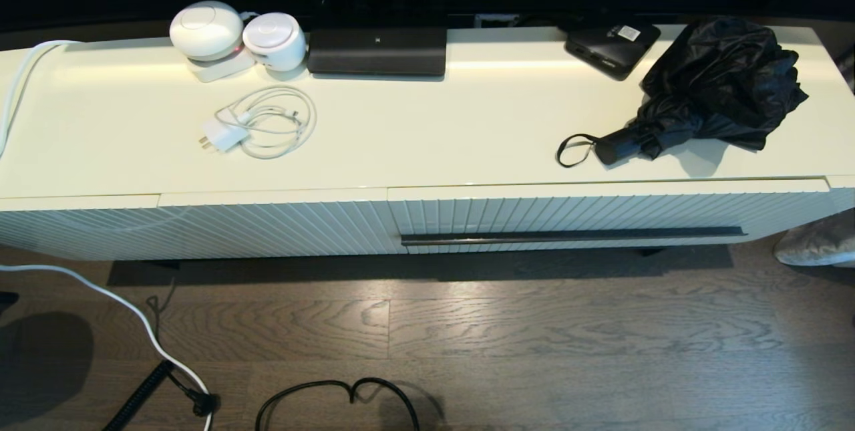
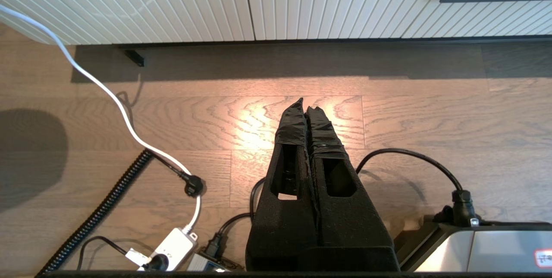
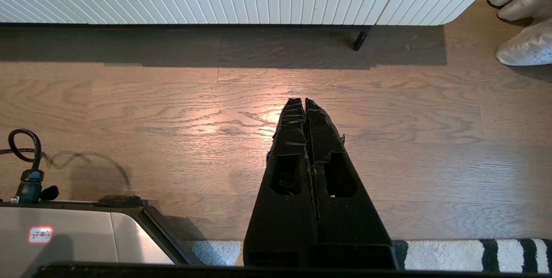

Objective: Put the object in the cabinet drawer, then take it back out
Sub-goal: Open the drawer

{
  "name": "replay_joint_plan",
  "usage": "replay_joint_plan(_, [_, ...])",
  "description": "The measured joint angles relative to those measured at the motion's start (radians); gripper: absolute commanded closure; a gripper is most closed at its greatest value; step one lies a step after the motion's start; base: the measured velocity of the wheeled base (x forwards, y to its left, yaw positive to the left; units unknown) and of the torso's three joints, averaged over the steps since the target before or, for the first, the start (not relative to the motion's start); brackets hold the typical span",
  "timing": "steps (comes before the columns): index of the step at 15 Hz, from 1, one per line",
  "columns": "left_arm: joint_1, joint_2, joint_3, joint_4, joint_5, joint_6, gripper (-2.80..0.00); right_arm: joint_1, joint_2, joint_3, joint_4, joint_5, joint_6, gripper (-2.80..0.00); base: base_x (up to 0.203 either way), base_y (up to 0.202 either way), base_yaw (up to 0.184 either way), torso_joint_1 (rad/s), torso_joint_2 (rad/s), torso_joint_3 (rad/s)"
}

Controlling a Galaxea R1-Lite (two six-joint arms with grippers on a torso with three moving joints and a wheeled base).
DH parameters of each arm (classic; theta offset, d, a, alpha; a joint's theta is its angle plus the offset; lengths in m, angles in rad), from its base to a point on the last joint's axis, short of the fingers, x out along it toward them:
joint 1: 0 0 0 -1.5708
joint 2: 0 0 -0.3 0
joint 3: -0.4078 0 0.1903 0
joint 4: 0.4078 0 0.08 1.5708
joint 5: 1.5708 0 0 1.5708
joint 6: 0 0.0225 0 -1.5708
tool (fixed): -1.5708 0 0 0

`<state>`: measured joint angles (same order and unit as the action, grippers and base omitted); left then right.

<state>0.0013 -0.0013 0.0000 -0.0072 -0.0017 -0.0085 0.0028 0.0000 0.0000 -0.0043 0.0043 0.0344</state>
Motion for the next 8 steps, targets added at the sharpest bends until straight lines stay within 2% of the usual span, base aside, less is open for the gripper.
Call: replay_joint_plan(8, [0.000,0.000,0.000,0.000,0.000,0.000,0.00,0.000,0.000,0.000,0.001,0.000,0.000,0.00,0.000,0.000,0.000,0.000,0.00,0.000])
